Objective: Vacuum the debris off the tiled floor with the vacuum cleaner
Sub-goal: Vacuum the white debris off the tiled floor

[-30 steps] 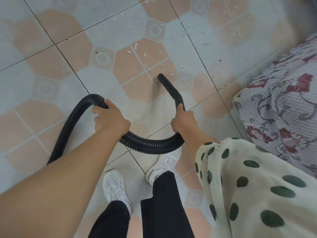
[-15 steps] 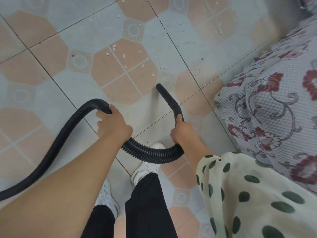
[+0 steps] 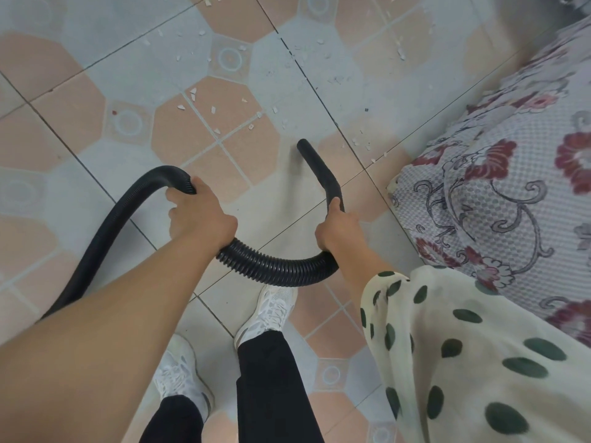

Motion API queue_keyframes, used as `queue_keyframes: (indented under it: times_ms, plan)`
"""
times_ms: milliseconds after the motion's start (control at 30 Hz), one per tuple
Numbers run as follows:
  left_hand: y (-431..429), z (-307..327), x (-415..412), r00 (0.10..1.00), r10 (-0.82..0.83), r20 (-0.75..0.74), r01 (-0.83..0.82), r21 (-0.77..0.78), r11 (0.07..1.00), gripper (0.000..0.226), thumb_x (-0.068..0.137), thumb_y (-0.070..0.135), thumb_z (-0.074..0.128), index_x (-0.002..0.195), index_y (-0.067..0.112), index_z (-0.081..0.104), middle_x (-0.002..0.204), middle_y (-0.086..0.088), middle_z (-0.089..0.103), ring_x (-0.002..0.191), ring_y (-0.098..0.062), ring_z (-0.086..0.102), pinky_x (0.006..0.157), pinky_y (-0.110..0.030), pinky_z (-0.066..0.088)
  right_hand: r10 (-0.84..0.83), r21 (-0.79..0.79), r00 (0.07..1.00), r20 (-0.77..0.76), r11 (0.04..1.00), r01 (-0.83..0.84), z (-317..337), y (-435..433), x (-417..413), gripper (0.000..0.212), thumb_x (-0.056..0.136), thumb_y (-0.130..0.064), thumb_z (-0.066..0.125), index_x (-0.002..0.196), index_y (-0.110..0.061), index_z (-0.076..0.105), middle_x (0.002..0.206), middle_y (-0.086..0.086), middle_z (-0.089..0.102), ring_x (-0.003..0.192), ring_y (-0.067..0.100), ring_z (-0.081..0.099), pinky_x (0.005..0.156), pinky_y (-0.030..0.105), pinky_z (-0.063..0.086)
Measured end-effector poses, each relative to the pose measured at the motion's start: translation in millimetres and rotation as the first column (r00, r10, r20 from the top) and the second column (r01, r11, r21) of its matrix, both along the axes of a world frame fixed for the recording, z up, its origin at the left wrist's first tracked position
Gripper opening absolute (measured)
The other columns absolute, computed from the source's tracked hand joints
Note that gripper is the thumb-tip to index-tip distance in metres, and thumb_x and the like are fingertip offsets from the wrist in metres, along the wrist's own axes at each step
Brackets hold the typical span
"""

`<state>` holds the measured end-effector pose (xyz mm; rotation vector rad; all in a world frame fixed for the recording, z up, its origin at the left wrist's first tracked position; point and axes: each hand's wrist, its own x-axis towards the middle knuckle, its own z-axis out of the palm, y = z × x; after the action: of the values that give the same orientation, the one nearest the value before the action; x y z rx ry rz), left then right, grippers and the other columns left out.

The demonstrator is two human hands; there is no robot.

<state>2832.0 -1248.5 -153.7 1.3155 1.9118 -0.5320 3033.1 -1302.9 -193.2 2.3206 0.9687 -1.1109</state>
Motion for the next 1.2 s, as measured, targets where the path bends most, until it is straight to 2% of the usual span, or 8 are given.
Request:
queue_keyframes:
  times_ms: [133, 467, 600, 833, 967, 1033, 1100, 1200]
  plan:
    - [3.7, -0.4, 10.4, 1.0, -0.003, 0.009, 0.003, -0.011, 1.0, 0.088, 0.084, 0.021, 0.058, 0.151, 0.015, 0.0, 0.141, -0.026, 0.012, 0.1, -0.043, 0.052, 0.074, -0.041, 0.046, -0.002, -0.026, 1.0, 0.002, 1.0, 0.002, 2.1, 5.4, 9.9, 0.078, 0.095, -0.012, 0.043, 0.157, -0.02, -0.002, 0.135, 0.024, 0.036, 0.083, 0.029, 0.044, 0.072, 0.035, 0.041]
    - [20.3, -7.0, 0.5, 0.999, -0.007, -0.039, 0.007, 0.001, 1.0, 0.089, 0.085, 0.021, 0.057, 0.151, 0.015, -0.002, 0.144, -0.026, 0.008, 0.098, -0.044, 0.053, 0.071, -0.04, 0.043, 0.072, 0.04, 0.996, -0.061, 0.997, -0.07, -13.9, 34.8, 2.0, 0.077, 0.096, -0.014, 0.046, 0.156, -0.022, 0.0, 0.131, 0.023, 0.035, 0.082, 0.03, 0.045, 0.074, 0.035, 0.04]
    - [21.1, -3.9, 1.3, 0.999, -0.034, -0.039, 0.034, -0.004, 0.999, 0.089, 0.085, 0.02, 0.057, 0.151, 0.015, -0.001, 0.144, -0.027, 0.008, 0.098, -0.045, 0.053, 0.07, -0.04, 0.043, 0.028, 0.022, 0.999, -0.038, 0.999, -0.027, -11.3, 21.1, 2.0, 0.078, 0.095, -0.014, 0.047, 0.157, -0.022, 0.0, 0.131, 0.023, 0.036, 0.08, 0.028, 0.045, 0.071, 0.035, 0.039]
    - [6.1, 0.6, 27.6, 0.995, -0.099, 0.004, 0.099, -0.016, 0.995, 0.087, 0.085, 0.02, 0.057, 0.151, 0.013, 0.0, 0.141, -0.028, 0.012, 0.097, -0.042, 0.052, 0.067, -0.038, 0.04, -0.031, -0.091, 0.998, 0.05, 0.995, 0.036, -1.5, -12.9, 27.7, 0.083, 0.095, -0.016, 0.05, 0.156, -0.012, -0.006, 0.14, 0.025, 0.036, 0.113, 0.033, 0.05, 0.08, 0.031, 0.041]
    - [6.1, -3.7, 36.8, 0.993, -0.12, 0.019, 0.12, -0.001, 0.993, 0.087, 0.084, 0.019, 0.056, 0.151, 0.014, 0.001, 0.141, -0.029, 0.012, 0.096, -0.043, 0.052, 0.069, -0.039, 0.04, -0.033, -0.118, 0.996, 0.083, 0.992, 0.043, -12.0, -15.4, 37.9, 0.088, 0.092, -0.016, 0.05, 0.156, -0.01, -0.01, 0.14, 0.024, 0.039, 0.109, 0.029, 0.048, 0.076, 0.03, 0.035]
    - [10.3, -6.5, 37.1, 0.992, -0.127, 0.017, 0.126, 0.013, 0.992, 0.087, 0.084, 0.019, 0.056, 0.151, 0.014, 0.001, 0.142, -0.03, 0.012, 0.097, -0.044, 0.052, 0.072, -0.04, 0.041, -0.107, -0.093, 0.991, 0.077, 0.989, 0.114, -15.6, -10.8, 39.3, 0.088, 0.092, -0.014, 0.051, 0.156, -0.014, -0.009, 0.139, 0.027, 0.034, 0.105, 0.03, 0.05, 0.08, 0.033, 0.042]
    - [16.5, -8.2, 36.7, 0.991, -0.129, 0.018, 0.129, 0.028, 0.991, 0.088, 0.083, 0.019, 0.057, 0.151, 0.013, 0.001, 0.142, -0.031, 0.012, 0.098, -0.045, 0.052, 0.075, -0.041, 0.043, -0.168, -0.06, 0.983, 0.077, 0.983, 0.172, -15.3, -3.9, 39.9, 0.088, 0.092, -0.014, 0.051, 0.157, -0.016, -0.009, 0.137, 0.031, 0.031, 0.11, 0.034, 0.051, 0.088, 0.037, 0.047]
    - [26.5, -11.7, 37.6, 0.991, -0.134, 0.01, 0.134, 0.033, 0.99, 0.088, 0.083, 0.02, 0.057, 0.151, 0.013, 0.001, 0.144, -0.03, 0.009, 0.1, -0.046, 0.052, 0.081, -0.044, 0.045, -0.189, -0.062, 0.978, 0.086, 0.979, 0.194, -18.8, 0.9, 38.7, 0.087, 0.093, -0.015, 0.05, 0.156, -0.015, -0.01, 0.137, 0.032, 0.033, 0.113, 0.036, 0.051, 0.088, 0.038, 0.047]
